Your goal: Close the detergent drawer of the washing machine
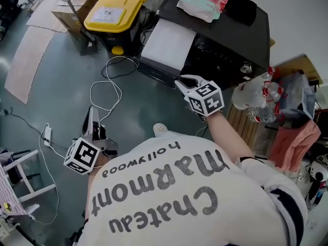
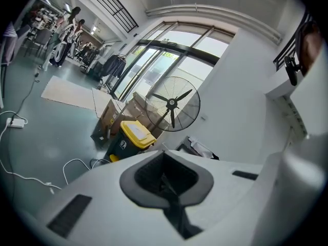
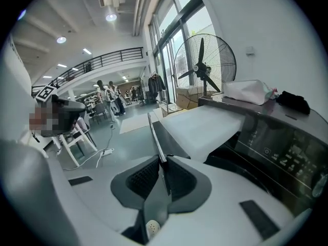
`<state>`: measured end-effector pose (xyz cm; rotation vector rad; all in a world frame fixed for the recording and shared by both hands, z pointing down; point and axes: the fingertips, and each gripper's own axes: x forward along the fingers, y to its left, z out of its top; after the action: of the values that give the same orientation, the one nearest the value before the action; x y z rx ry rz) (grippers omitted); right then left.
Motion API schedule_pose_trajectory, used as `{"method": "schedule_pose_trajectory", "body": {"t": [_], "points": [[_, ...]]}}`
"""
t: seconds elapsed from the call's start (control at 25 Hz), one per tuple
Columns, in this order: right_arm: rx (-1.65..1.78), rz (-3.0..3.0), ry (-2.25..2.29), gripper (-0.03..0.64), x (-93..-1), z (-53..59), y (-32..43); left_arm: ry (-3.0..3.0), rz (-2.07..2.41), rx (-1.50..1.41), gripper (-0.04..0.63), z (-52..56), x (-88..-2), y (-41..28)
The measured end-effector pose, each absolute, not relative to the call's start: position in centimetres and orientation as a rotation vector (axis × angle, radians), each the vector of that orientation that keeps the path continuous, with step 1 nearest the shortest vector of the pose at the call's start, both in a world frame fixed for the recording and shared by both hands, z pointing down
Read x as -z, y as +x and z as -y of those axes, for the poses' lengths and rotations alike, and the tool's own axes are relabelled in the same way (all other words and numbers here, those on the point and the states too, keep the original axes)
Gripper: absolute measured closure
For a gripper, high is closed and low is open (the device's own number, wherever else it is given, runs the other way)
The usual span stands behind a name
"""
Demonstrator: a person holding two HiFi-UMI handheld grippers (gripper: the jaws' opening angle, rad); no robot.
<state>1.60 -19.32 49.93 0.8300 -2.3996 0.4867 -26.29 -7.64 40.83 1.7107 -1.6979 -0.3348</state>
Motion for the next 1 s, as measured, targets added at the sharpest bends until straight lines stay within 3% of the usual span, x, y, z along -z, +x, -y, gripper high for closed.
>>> {"method": "schedule_pose_trajectory", "body": {"t": [1.0], "points": [[-0.436,2.457,0.678,0.557,-50.9,21.5,1.7,1.714,1.725,0.372,0.586,12.7,-41.1,-23.2]]}}
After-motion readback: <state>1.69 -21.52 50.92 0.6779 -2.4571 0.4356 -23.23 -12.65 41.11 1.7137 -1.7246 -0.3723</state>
